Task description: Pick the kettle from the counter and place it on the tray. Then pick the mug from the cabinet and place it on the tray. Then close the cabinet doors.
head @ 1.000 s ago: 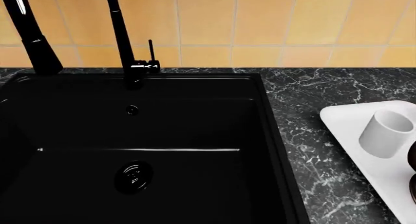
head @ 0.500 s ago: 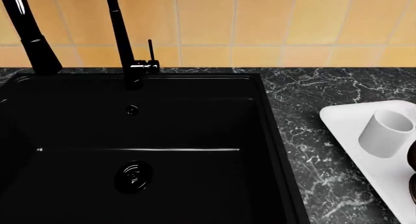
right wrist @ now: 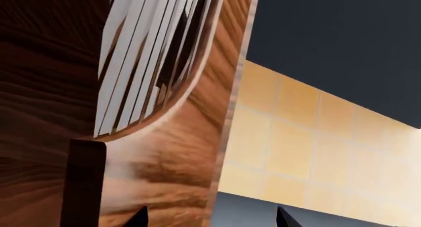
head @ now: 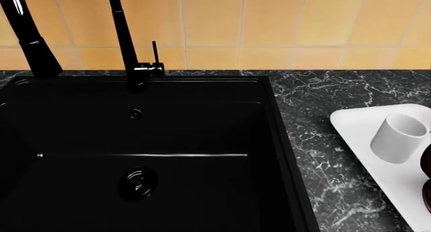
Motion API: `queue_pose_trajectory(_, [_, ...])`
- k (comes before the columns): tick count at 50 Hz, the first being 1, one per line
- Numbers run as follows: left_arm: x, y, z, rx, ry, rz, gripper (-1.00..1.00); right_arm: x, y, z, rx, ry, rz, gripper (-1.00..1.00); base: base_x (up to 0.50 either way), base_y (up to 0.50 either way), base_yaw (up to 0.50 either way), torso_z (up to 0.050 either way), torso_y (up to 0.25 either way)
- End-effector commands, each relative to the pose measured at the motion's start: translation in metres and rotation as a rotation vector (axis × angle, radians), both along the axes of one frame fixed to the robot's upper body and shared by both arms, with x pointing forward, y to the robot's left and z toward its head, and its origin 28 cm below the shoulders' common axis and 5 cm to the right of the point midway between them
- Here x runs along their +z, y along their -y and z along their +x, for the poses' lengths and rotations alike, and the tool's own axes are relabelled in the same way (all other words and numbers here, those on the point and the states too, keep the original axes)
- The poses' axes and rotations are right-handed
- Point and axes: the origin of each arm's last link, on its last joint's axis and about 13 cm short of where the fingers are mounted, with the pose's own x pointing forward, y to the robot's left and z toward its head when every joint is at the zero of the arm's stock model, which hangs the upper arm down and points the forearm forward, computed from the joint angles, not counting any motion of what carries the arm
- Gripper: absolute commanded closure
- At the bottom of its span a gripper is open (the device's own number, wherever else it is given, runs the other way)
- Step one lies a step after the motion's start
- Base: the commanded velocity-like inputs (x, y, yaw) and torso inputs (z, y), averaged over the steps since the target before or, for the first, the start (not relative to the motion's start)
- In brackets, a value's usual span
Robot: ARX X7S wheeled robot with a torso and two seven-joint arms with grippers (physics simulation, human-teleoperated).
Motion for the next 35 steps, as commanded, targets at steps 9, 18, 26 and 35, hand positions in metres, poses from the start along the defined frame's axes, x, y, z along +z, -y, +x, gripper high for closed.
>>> queue_pose_trajectory(9, [-0.001, -0.001, 0.0, -0.001, -0.002, 0.002, -1.0, 0.019, -0.035, -0.004, 0.258, 0.184, 0.03, -1.0, 0.0, 0.01, 0.01, 0.006, 0.004])
queue_pose_trajectory(18, [-0.001, -0.001, 0.0, 0.0, -0.003, 0.003, -1.0, 0.016, -0.046, 0.018, 0.324, 0.141, 0.044, -1.0, 0.01, 0.0, 0.01, 0.005, 0.0])
queue_pose_trajectory(26, [0.0, -0.001, 0.001, -0.003, -0.003, 0.009, -1.0, 0.009, -0.056, 0.041, 0.417, 0.076, 0.079, -1.0, 0.01, 0.0, 0.01, 0.007, 0.0])
queue_pose_trajectory(35, [-0.002, -0.003, 0.0, 0.003, -0.004, 0.009, -1.0, -0.001, -0.069, 0.062, 0.474, 0.014, 0.095, -1.0, 0.01, 0.0, 0.01, 0.005, 0.0])
